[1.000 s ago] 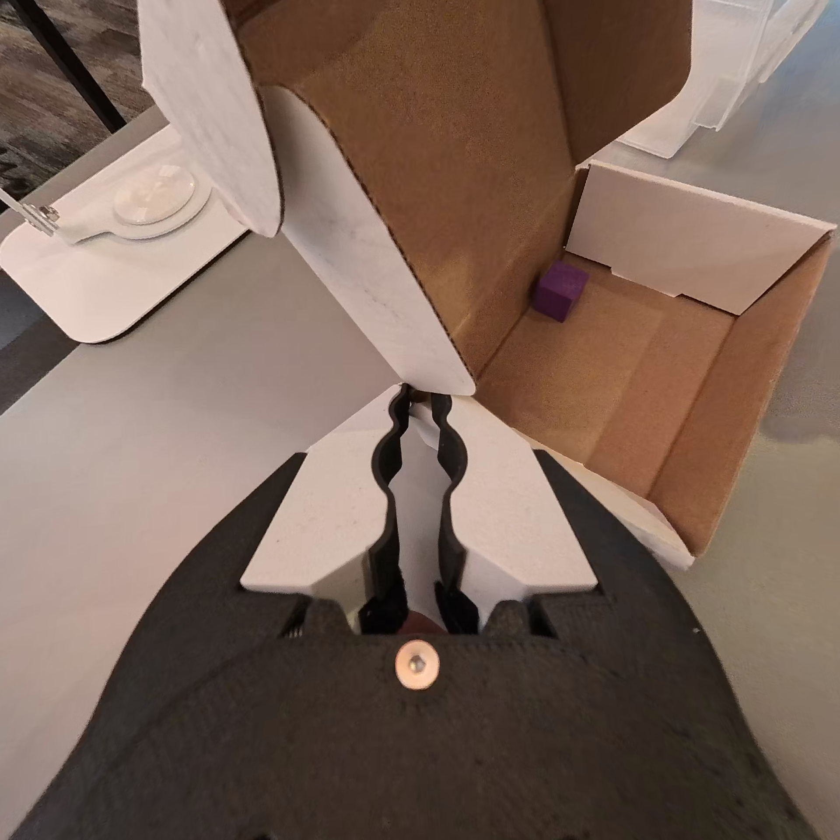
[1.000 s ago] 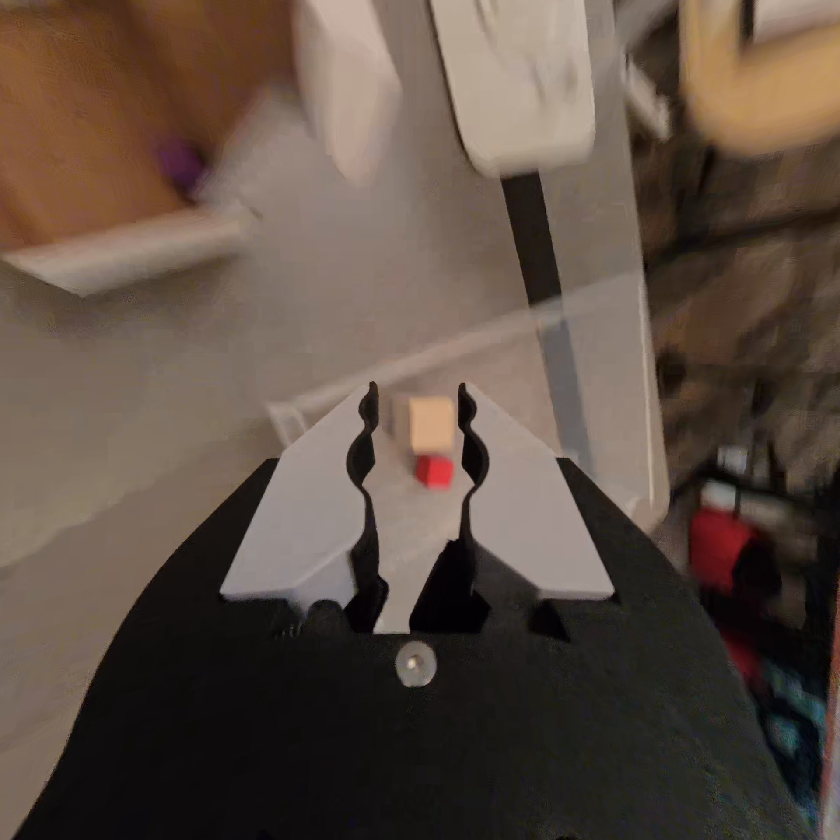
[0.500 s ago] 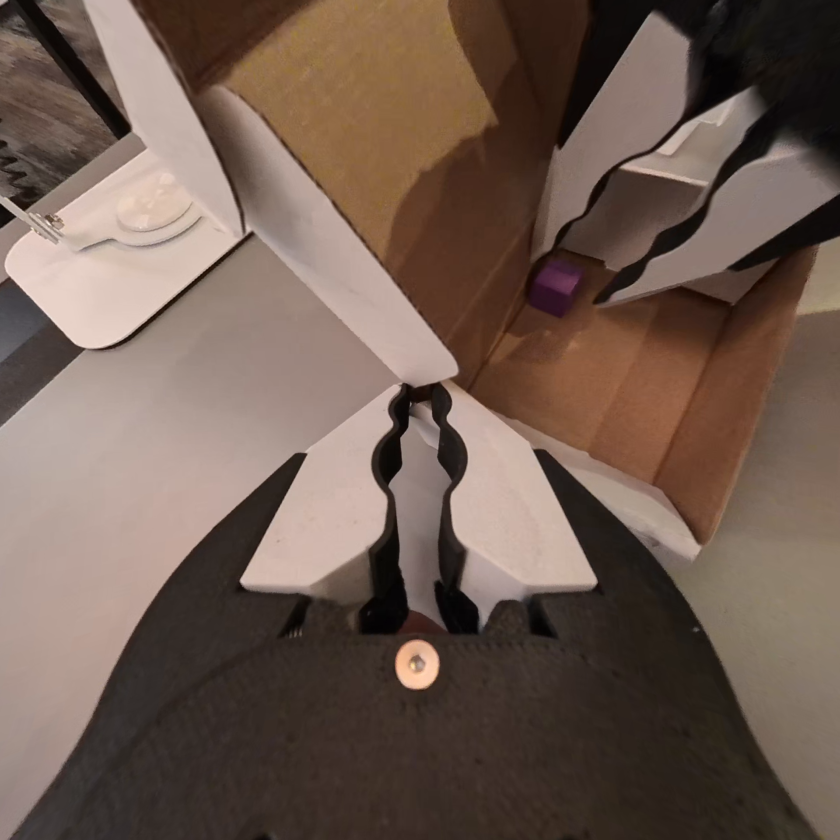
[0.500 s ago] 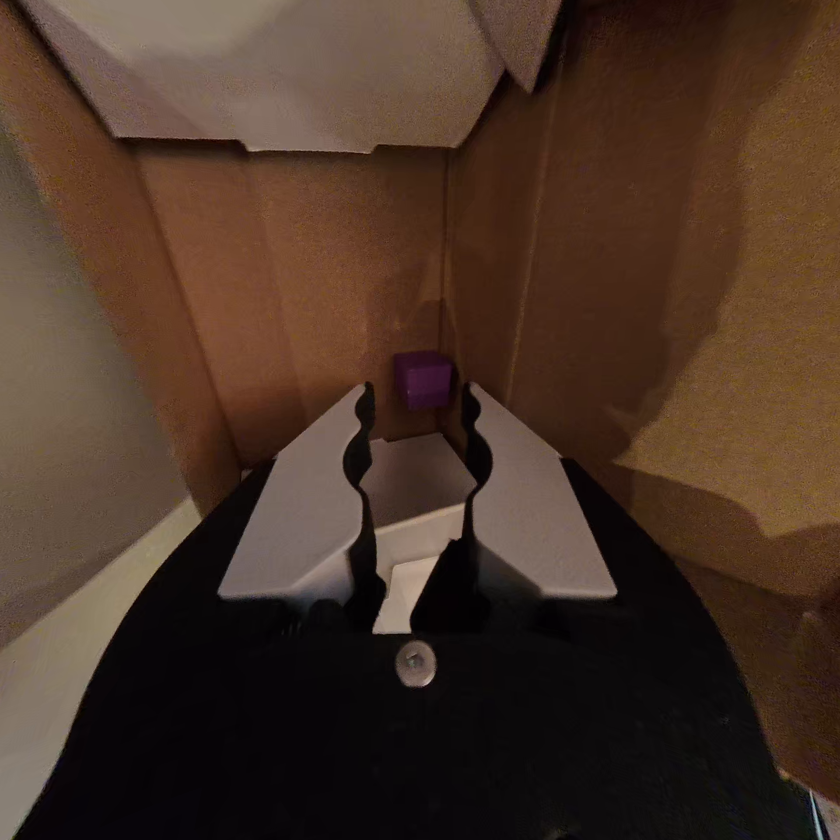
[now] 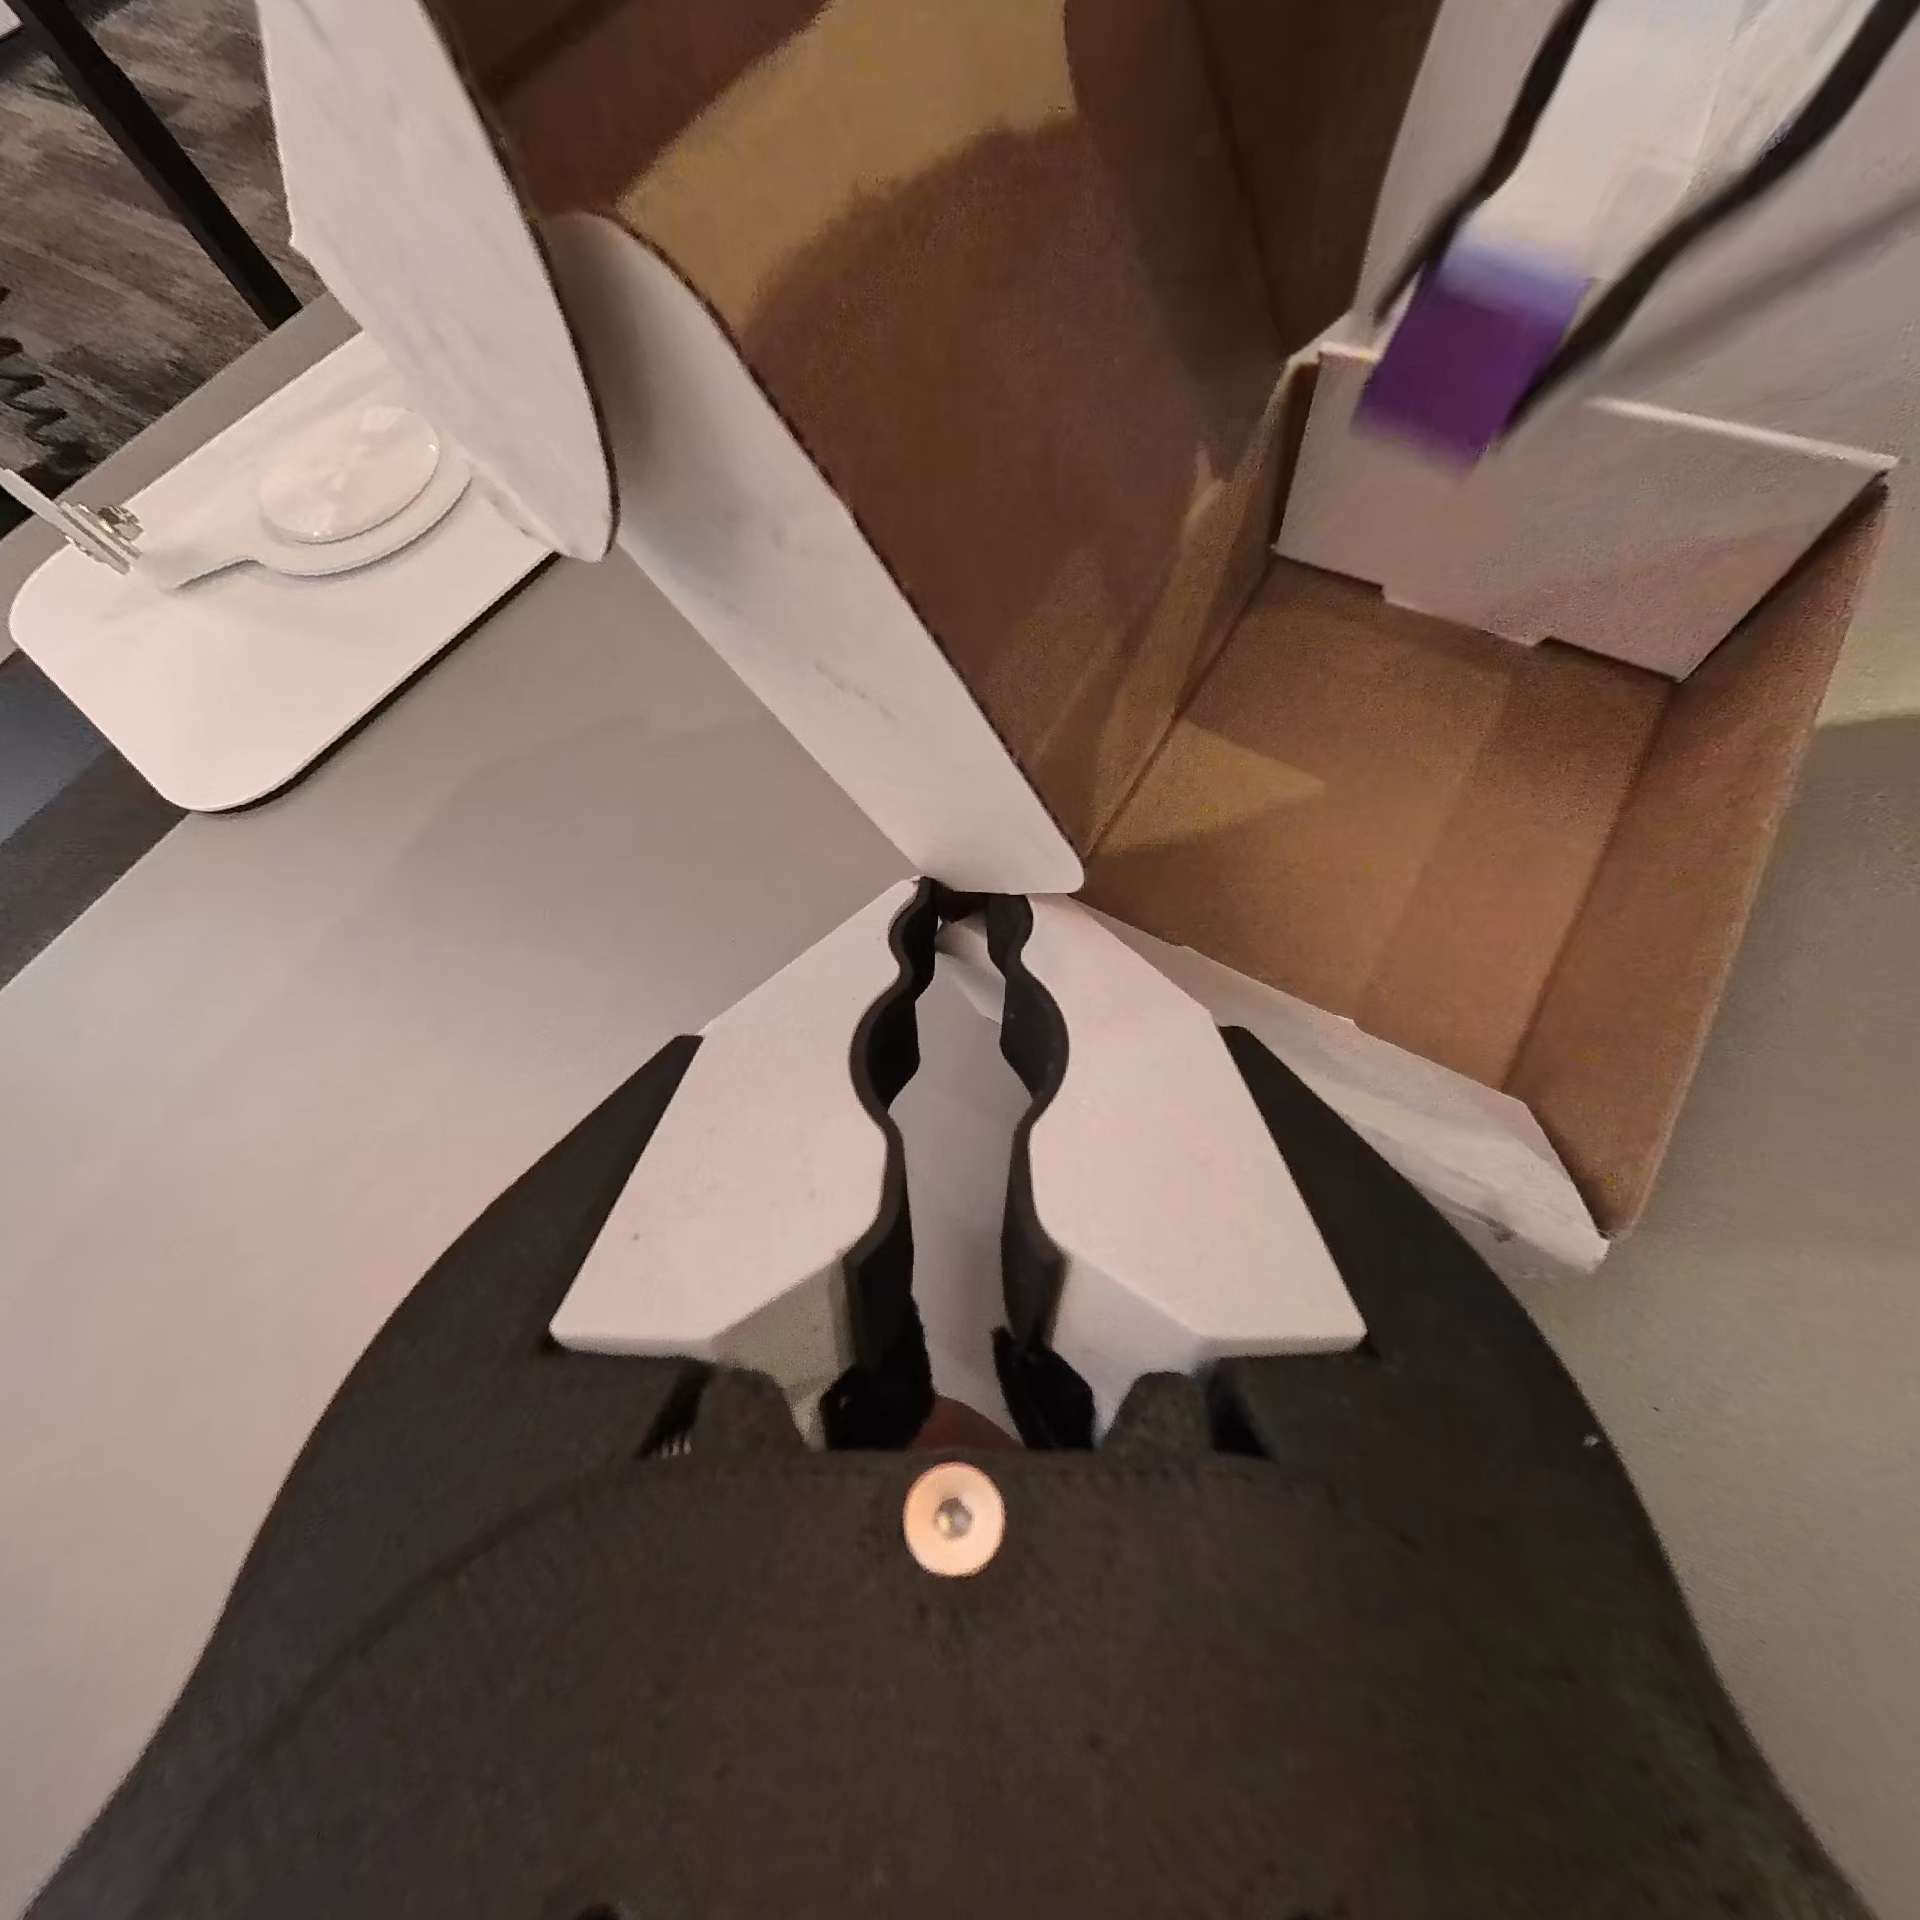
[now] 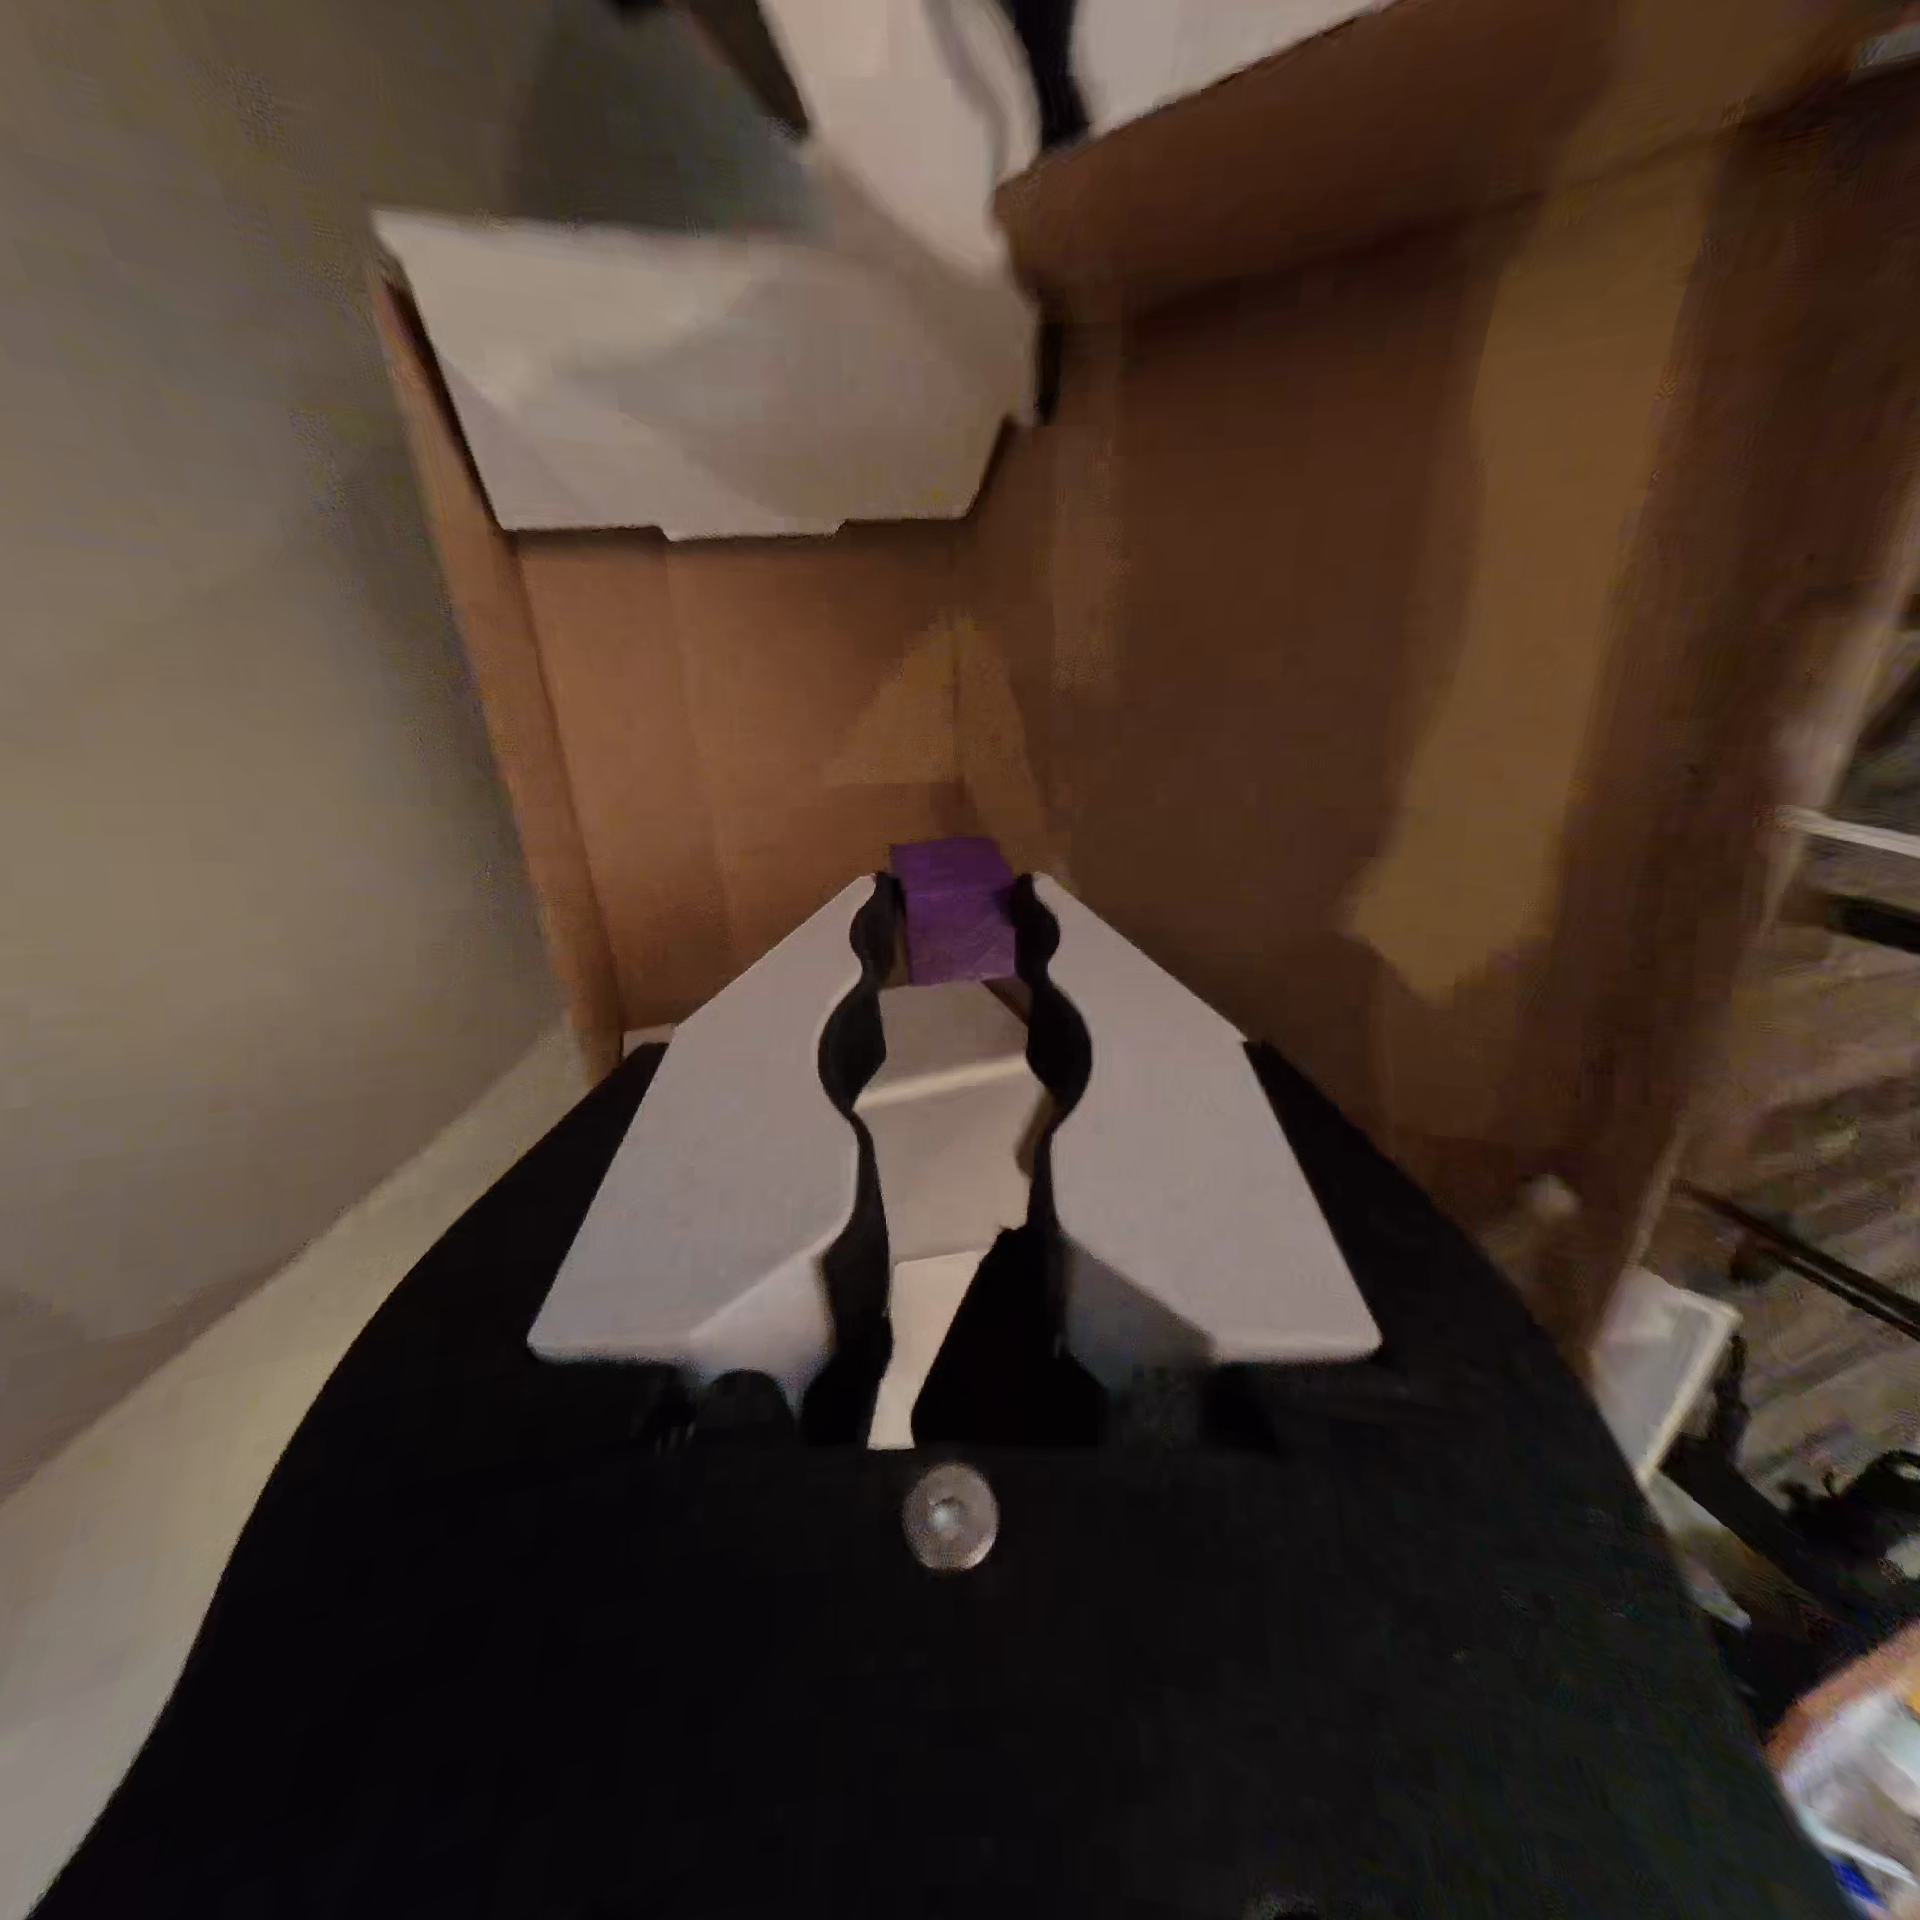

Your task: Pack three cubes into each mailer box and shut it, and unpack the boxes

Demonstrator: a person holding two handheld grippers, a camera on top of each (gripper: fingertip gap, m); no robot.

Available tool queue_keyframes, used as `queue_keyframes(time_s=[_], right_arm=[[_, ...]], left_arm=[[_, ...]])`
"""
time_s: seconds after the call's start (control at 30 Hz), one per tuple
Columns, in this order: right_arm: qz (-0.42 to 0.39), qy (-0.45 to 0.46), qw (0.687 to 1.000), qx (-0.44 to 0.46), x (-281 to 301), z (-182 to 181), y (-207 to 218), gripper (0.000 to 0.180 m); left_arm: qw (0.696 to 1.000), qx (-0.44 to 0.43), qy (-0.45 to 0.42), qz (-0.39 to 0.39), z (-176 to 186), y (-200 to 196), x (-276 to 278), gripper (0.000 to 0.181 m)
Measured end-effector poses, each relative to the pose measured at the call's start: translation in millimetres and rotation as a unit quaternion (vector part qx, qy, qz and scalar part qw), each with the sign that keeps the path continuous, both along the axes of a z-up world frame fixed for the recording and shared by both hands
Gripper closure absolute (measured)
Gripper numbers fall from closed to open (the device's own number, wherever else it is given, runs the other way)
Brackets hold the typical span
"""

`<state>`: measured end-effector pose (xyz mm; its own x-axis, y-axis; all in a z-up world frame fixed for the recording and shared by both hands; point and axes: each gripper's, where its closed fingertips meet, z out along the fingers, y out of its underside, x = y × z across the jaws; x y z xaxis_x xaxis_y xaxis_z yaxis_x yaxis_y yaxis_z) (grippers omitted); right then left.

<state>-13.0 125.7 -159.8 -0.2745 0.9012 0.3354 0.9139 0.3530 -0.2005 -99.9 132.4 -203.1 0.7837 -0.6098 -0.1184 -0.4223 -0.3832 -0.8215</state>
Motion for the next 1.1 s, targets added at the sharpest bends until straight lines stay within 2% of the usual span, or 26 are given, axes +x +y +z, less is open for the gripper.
queue_keyframes(time_s=[0.13,0.23,0.3,0.43,0.63,0.77,0.83,0.9,1.0,1.1], right_arm=[[-0.062,0.065,0.994,0.065,49,78,37,0.159],[-0.15,0.023,0.983,0.104,120,90,87,0.16],[-0.21,-0.028,0.972,0.106,170,72,119,0.159],[-0.273,-0.11,0.953,0.068,232,10,147,0.159],[-0.289,-0.202,0.934,0.054,274,-59,164,0.159],[-0.289,-0.201,0.935,0.04,273,-72,165,0.154],[-0.298,-0.202,0.932,0.048,276,-61,165,0.144],[-0.303,-0.179,0.932,0.089,271,-34,167,0.144],[-0.284,-0.063,0.949,0.124,224,16,149,0.147],[-0.227,0.061,0.968,0.086,161,47,97,0.149]], left_arm=[[1.0,0.0,-0.001,0.0,0,0,0,0.174],[1.0,0.001,-0.002,0.0,0,0,1,0.174],[1.0,0.001,-0.002,0.0,0,0,1,0.174],[1.0,0.002,-0.002,0.001,0,0,1,0.174],[1.0,0.002,-0.003,0.001,0,0,1,0.173],[1.0,0.002,-0.005,0.0,0,1,1,0.173],[1.0,0.002,-0.007,0.0,0,0,2,0.173],[1.0,0.003,-0.006,-0.001,0,0,1,0.173],[1.0,0.003,0.0,-0.006,0,0,1,0.173],[1.0,0.0,0.016,-0.019,0,-3,-3,0.173]])
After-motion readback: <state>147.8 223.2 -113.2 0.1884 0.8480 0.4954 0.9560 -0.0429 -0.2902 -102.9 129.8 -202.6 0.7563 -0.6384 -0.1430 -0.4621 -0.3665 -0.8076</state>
